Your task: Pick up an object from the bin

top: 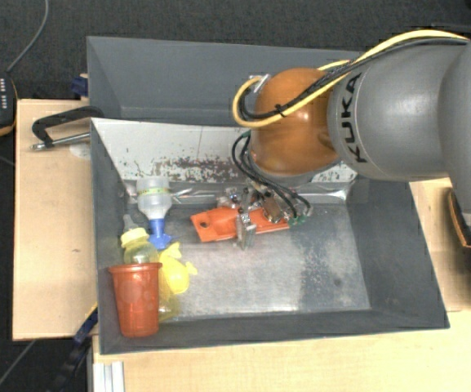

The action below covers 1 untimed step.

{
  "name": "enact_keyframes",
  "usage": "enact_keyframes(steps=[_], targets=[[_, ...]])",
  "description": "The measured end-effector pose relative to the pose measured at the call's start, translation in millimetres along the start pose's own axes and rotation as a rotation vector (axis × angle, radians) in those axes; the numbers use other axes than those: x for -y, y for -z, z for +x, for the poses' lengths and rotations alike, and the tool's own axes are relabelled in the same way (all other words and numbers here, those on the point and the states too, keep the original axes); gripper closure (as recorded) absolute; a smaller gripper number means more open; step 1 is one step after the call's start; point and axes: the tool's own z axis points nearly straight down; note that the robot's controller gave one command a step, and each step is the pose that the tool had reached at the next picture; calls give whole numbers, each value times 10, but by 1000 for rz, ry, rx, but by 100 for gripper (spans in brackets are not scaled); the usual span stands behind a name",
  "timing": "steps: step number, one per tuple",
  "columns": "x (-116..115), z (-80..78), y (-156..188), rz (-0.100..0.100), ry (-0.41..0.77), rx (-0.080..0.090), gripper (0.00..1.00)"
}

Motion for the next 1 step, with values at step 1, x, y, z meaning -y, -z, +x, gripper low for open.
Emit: enact_keyframes(steps=[1], targets=[[1, -17, 231, 1, 0, 5, 100]])
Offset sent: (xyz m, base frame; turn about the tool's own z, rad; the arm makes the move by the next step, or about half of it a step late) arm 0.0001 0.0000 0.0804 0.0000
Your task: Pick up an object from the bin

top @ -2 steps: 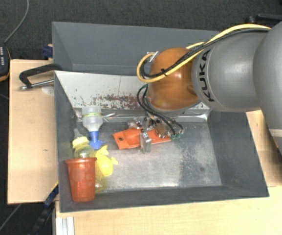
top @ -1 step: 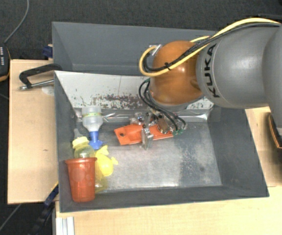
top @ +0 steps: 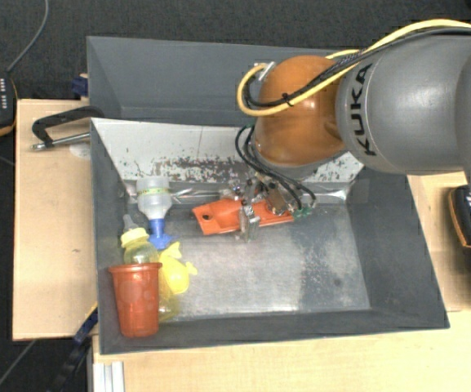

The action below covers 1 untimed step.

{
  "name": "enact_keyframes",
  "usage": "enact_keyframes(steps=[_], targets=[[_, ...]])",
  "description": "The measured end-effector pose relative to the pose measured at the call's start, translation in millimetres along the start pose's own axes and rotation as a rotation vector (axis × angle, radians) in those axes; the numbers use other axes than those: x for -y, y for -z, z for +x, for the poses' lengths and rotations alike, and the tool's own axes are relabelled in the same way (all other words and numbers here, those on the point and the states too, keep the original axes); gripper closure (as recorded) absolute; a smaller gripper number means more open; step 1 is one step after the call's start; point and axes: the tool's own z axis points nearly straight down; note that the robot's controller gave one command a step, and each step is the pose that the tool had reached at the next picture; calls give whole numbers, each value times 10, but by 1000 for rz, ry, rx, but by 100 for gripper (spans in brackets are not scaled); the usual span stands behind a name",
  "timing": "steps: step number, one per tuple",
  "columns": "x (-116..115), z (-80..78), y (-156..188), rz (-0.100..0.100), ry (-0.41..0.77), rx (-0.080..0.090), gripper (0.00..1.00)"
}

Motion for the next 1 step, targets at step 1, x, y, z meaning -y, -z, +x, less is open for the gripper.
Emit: enact_keyframes(steps=[1], targets=[[-7, 3, 218, -1, 0, -3, 100]])
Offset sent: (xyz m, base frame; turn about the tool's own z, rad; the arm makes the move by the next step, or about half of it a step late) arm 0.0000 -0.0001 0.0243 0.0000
